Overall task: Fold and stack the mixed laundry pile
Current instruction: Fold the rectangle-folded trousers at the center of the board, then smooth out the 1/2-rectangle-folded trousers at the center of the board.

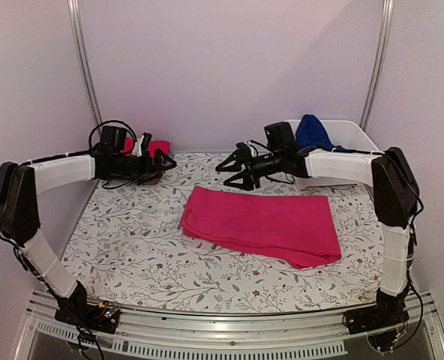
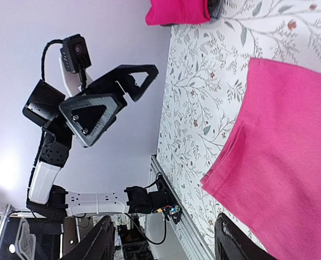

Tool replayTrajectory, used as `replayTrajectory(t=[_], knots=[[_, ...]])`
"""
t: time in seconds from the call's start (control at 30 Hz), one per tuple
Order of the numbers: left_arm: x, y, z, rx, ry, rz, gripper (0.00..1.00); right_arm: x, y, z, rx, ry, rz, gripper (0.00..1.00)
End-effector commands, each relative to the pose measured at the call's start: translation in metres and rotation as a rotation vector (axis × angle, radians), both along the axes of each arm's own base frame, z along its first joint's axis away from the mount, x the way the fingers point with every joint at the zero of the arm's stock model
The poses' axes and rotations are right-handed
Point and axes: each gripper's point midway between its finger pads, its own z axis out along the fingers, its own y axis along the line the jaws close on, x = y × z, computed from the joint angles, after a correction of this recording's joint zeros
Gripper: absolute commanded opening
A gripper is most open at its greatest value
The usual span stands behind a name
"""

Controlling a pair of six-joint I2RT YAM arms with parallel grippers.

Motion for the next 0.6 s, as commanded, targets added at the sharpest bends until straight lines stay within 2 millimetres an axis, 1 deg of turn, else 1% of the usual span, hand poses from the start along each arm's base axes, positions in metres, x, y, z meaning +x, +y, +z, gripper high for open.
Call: replayTrajectory(t=[0.0, 0.03, 0.07, 0.1, 0.17, 0.2, 0.23, 0.27, 0.33, 0.37, 0.4, 0.57], knots=[[-0.023, -0.072, -0.002, 0.072, -0.028, -0.187, 1.00, -0.011, -0.066, 0.006, -0.097, -0.102, -0.054, 0.61], [-0.028, -0.091, -0.005, 0.074, -0.026, -0.227, 1.00, -0.020, -0.081, -0.005, -0.140, -0.087, -0.056, 0.61], [-0.033, -0.108, -0.007, 0.072, -0.021, -0.262, 1.00, -0.028, -0.093, -0.009, -0.164, -0.083, -0.058, 0.61], [-0.037, -0.125, -0.010, 0.069, -0.018, -0.296, 1.00, -0.036, -0.104, -0.022, -0.191, -0.080, -0.048, 0.61], [-0.048, -0.155, -0.023, 0.087, -0.004, -0.354, 1.00, -0.052, -0.123, -0.042, -0.227, -0.063, -0.045, 0.61], [-0.055, -0.167, -0.033, 0.101, 0.011, -0.378, 1.00, -0.060, -0.133, -0.048, -0.237, -0.062, -0.044, 0.61], [-0.060, -0.174, -0.045, 0.113, 0.034, -0.393, 1.00, -0.066, -0.142, -0.057, -0.241, -0.050, -0.048, 0.60], [-0.065, -0.178, -0.058, 0.121, 0.065, -0.403, 1.00, -0.072, -0.151, -0.069, -0.248, -0.032, -0.050, 0.60], [-0.071, -0.176, -0.082, 0.127, 0.118, -0.397, 1.00, -0.082, -0.168, -0.090, -0.249, -0.003, -0.059, 0.60], [-0.075, -0.172, -0.093, 0.132, 0.138, -0.389, 1.00, -0.086, -0.177, -0.099, -0.237, 0.018, -0.069, 0.60], [-0.078, -0.166, -0.103, 0.139, 0.157, -0.383, 1.00, -0.096, -0.186, -0.114, -0.241, 0.054, -0.075, 0.60], [-0.095, -0.127, -0.154, 0.192, 0.282, -0.328, 1.00, -0.128, -0.217, -0.163, -0.263, 0.199, -0.117, 0.60]])
